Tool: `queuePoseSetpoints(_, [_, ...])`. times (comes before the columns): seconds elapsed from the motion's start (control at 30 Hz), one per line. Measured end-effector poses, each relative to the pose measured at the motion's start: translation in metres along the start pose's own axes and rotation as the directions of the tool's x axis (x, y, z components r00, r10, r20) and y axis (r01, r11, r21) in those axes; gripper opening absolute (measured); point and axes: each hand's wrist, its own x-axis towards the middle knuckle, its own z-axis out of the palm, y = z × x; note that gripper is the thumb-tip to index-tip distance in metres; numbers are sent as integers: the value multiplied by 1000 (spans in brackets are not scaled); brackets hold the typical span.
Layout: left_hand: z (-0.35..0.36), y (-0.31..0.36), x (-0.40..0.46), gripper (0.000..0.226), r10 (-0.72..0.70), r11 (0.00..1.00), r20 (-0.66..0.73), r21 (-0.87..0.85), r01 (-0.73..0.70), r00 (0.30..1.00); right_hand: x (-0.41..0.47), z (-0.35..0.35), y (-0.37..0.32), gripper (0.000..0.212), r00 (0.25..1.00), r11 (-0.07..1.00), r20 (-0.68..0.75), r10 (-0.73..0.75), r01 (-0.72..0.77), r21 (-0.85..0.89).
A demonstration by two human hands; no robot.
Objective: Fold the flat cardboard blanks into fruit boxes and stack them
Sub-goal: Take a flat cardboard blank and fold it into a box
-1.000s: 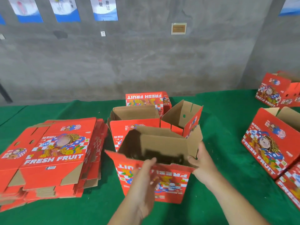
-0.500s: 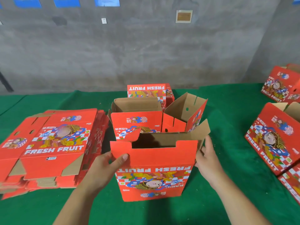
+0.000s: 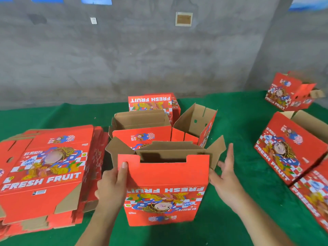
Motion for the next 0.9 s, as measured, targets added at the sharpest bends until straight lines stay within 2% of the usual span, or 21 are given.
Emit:
queuePoseSetpoints(0.07, [5,3,5,75,115,973,-90,209,-94,989,-3,9,-1,110,988,995,-149,-37,22,-100])
queuePoseSetpoints(0.1, [8,4,3,73,156,958,-105,257,-124,982,-6,11,-2,108,964,978,-245,-107,57,-202])
queuePoseSetpoints(0.13, [11,2,2,71,182,949,-113,280,-144,977,-10,14,-3,100,915,930,-323,-241,123,-347])
queuePoseSetpoints(0.17, [13,-1,2,70,205,939,-112,301,-164,972,-15,20,-5,90,847,840,-341,-407,201,-504])
queuePoseSetpoints(0.2, [13,-4,4,69,223,930,-108,320,-179,969,-19,28,-10,78,780,728,-283,-558,296,-619])
queuePoseSetpoints(0.23, [12,-7,7,69,233,928,-106,323,-188,967,-24,37,-15,66,735,611,-156,-660,404,-681])
queuePoseSetpoints(0.27, [12,-8,9,69,233,928,-100,321,-190,967,-26,46,-20,55,721,510,12,-693,501,-699])
queuePoseSetpoints(0.3, [12,-9,10,69,232,926,-89,324,-192,969,-26,53,-23,49,737,441,169,-654,554,-706])
queuePoseSetpoints(0.33, [11,-9,10,69,233,923,-78,331,-195,969,-23,61,-26,49,787,423,277,-551,550,-720])
queuePoseSetpoints(0.37, [10,-10,9,70,244,919,-70,335,-208,967,-20,68,-28,54,848,441,319,-423,500,-746])
queuePoseSetpoints(0.43, [7,-14,8,70,260,918,-80,330,-221,962,-9,77,-32,65,939,505,260,-226,341,-793])
queuePoseSetpoints(0.47, [5,-17,9,63,289,918,-97,310,-247,952,-4,80,-32,67,956,532,218,-196,291,-795])
queuePoseSetpoints(0.53, [-1,-27,16,47,386,901,-138,272,-340,912,1,84,-30,70,959,551,170,-228,271,-789])
queuePoseSetpoints(0.63, [-9,-38,21,56,494,853,-114,254,-456,862,-4,90,-24,80,945,544,126,-302,280,-791])
queuePoseSetpoints(0.73, [-13,-39,14,56,506,863,-92,51,-503,858,-7,88,-21,92,941,544,122,-314,284,-790])
queuePoseSetpoints(0.83, [-17,-38,17,64,525,848,33,-99,-520,850,0,86,-14,88,942,505,176,-287,305,-807])
queuePoseSetpoints(0.9, [-20,-33,25,64,568,822,109,-19,-569,816,3,89,-14,84,948,495,177,-266,292,-818])
